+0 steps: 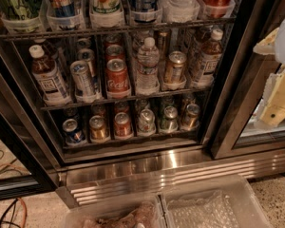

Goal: Pick green can from bottom shelf of fridge

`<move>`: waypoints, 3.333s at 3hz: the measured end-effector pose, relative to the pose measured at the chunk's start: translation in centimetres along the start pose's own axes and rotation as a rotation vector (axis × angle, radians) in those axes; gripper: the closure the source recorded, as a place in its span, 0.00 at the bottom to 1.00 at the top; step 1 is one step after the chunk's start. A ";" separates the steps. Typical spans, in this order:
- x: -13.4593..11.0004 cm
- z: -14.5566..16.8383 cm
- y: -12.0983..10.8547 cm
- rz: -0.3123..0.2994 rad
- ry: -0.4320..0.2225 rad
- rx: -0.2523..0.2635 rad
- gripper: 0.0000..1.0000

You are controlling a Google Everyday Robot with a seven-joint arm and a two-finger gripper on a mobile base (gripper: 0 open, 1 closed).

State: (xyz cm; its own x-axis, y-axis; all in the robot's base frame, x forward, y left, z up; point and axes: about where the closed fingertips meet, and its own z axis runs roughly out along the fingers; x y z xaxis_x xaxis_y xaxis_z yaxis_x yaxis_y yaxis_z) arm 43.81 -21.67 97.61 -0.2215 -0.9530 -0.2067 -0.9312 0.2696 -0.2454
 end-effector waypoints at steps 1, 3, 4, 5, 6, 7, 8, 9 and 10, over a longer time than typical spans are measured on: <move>0.0 0.0 0.0 0.000 0.000 0.000 0.00; 1.0 4.9 2.5 0.108 -0.047 -0.045 0.00; 1.0 10.8 6.1 0.215 -0.143 -0.108 0.00; 0.5 19.3 10.3 0.289 -0.219 -0.260 0.00; 0.5 18.4 10.0 0.279 -0.211 -0.243 0.00; -0.1 19.8 10.4 0.293 -0.207 -0.245 0.00; -1.9 25.6 12.3 0.355 -0.227 -0.331 0.00; -2.8 29.9 14.9 0.447 -0.266 -0.347 0.00; -2.0 34.3 16.8 0.544 -0.238 -0.306 0.00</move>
Offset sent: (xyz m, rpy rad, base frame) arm -0.0039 -0.0009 -0.0399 0.0527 0.0478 -0.0490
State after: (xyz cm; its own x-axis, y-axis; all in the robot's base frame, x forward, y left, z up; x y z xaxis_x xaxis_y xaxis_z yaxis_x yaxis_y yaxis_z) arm 38.57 -10.46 61.43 -0.6460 -0.6260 -0.4368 -0.7524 0.6188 0.2258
